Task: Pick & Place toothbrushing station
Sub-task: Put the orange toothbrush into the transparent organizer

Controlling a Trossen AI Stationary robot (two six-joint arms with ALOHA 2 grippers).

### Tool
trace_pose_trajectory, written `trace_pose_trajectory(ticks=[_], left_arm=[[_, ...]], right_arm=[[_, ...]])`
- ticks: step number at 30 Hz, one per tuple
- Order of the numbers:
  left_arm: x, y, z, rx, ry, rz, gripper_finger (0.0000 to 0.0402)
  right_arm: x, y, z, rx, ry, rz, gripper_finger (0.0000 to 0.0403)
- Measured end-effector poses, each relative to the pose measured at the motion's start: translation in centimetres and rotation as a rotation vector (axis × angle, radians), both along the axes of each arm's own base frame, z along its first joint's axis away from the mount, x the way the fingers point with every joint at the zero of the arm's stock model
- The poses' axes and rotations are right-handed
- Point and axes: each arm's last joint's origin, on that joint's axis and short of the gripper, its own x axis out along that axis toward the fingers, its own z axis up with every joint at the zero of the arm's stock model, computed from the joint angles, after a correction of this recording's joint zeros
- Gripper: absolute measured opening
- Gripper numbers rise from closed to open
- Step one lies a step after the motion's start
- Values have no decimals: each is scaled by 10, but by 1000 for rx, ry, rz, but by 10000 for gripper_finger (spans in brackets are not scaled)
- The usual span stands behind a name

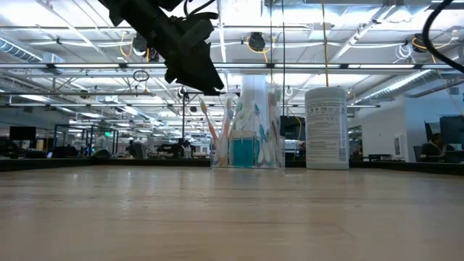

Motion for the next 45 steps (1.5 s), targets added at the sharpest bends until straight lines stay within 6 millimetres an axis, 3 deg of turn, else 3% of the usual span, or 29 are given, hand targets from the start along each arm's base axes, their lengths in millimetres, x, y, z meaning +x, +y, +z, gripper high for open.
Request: trace_pose_trajectory(ticks=[10, 18, 24, 29, 36, 45], left_arm=[[0, 0, 0, 0, -1, -1, 196], [0, 0, 0, 1, -1, -1, 196], [0, 0, 0, -12, -5, 4, 196], [0, 0, 0, -16, -5, 6, 196], [0, 0, 0, -19, -5, 8, 196], [0, 0, 0, -21, -4, 8, 196]], right_arm=[[14, -20, -1, -160, -79, -24, 139], [24, -32, 6, -211, -129, 70, 139], [26, -48, 11, -361, -174, 67, 139], [31, -57, 9, -389, -137, 90, 139], [42, -59, 13, -393, -222, 149, 139], [43, -61, 7, -438, -195, 219, 128]])
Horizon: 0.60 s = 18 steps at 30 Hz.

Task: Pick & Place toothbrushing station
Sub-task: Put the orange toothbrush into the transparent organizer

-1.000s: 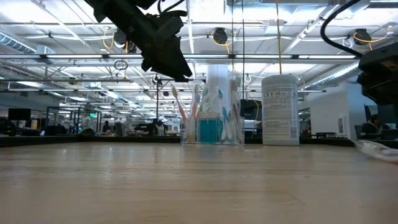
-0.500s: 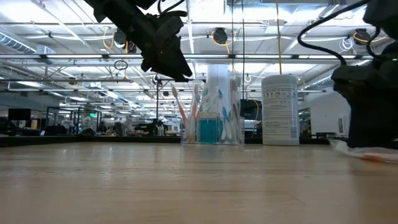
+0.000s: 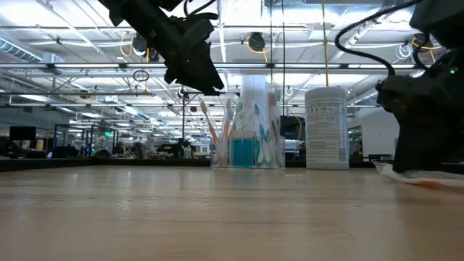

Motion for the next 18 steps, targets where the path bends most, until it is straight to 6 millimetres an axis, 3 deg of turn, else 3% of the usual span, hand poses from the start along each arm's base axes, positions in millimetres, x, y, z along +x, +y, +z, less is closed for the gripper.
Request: trace_pose_trajectory(ticks=[9, 13, 18], left_arm=[[0, 0, 0, -3, -2, 2, 196], [0, 0, 0, -3, -2, 1, 196], [0, 0, 0, -3, -1, -9, 195]], right_arm=[[2, -3, -7, -93, -2, 97, 53], [14, -8, 0, -193, -119, 123, 8], [41, -22, 20, -393, -354, 121, 3]])
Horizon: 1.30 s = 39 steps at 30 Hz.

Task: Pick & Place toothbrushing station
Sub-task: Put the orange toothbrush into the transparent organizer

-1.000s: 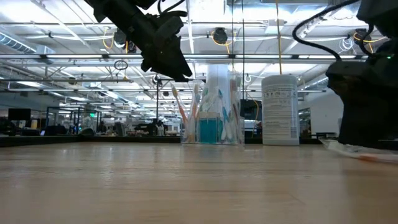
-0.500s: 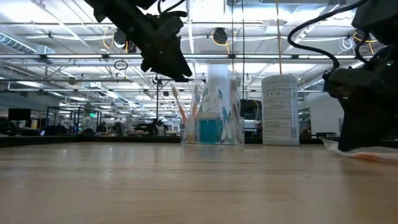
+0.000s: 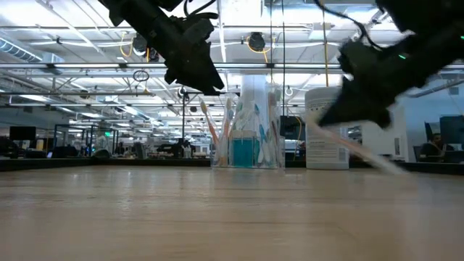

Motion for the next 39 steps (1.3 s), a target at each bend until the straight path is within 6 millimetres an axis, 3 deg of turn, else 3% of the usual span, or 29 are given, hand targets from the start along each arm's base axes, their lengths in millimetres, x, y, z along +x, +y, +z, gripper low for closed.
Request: trace_pose_trajectory(ticks=[5, 9, 13, 21, 28, 39], left_arm=[[-11, 0, 20, 73, -41, -39, 196], [-24, 0, 37, 113, -76, -23, 196], [-31, 0, 49, 144, -109, -35, 196], [-30, 1, 49, 174, -101, -50, 196], [-30, 1, 48, 173, -100, -49, 196], [-30, 1, 48, 170, -100, -47, 196]], right_arm=[[25, -27, 39, -263, -286, 27, 1], [29, -53, 65, -506, -422, -14, 1], [27, -81, 74, -688, -389, -109, 1], [15, -140, 85, -758, -469, -234, 0], [16, -170, 65, -680, -431, -296, 0], [34, -180, 24, -615, -454, -313, 0]])
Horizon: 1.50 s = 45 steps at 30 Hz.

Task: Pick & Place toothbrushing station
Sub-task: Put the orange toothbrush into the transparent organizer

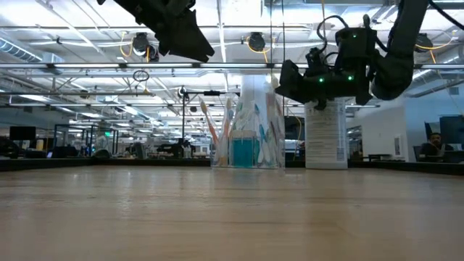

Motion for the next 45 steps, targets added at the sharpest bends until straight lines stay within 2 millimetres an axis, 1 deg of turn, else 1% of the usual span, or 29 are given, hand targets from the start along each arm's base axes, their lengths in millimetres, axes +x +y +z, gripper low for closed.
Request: trace_pose_trajectory(ticks=[2, 5, 9, 15, 17, 21, 25, 29, 33, 35, 41, 45], left_arm=[[0, 0, 0, -4, 3, 2, 196], [0, 0, -1, -8, 7, 4, 196], [-1, 0, -1, -9, 10, 5, 196], [-1, 0, -2, -17, 20, 9, 196], [-1, 0, -2, -17, 22, 9, 196], [-1, 0, -2, -17, 23, 9, 196], [-1, 0, -3, -16, 24, 8, 196], [-1, 0, -3, -14, 25, 7, 196], [-1, 0, -3, -13, 25, 7, 196], [-1, 0, -3, -13, 25, 6, 196], [-1, 0, -2, -13, 25, 6, 196], [-1, 0, -3, -13, 27, 6, 196]], right_arm=[[2, 2, -3, -3, 13, 6, 0], [4, 7, -3, -56, 45, 13, 0], [1, 11, 13, -142, -51, 8, 0], [2, 7, 22, -191, -49, -18, 0], [4, 6, 19, -179, -16, -16, 0], [9, 6, 11, -153, 82, 43, 0], [10, 5, 6, -130, 132, 45, 0], [9, 5, 10, -157, 94, 41, 0], [8, 6, 26, -226, -24, 23, 0], [11, 5, 29, -232, -38, 23, 0], [26, -1, 22, -162, 66, 68, 0], [29, 2, 19, -171, 117, 72, 0]])
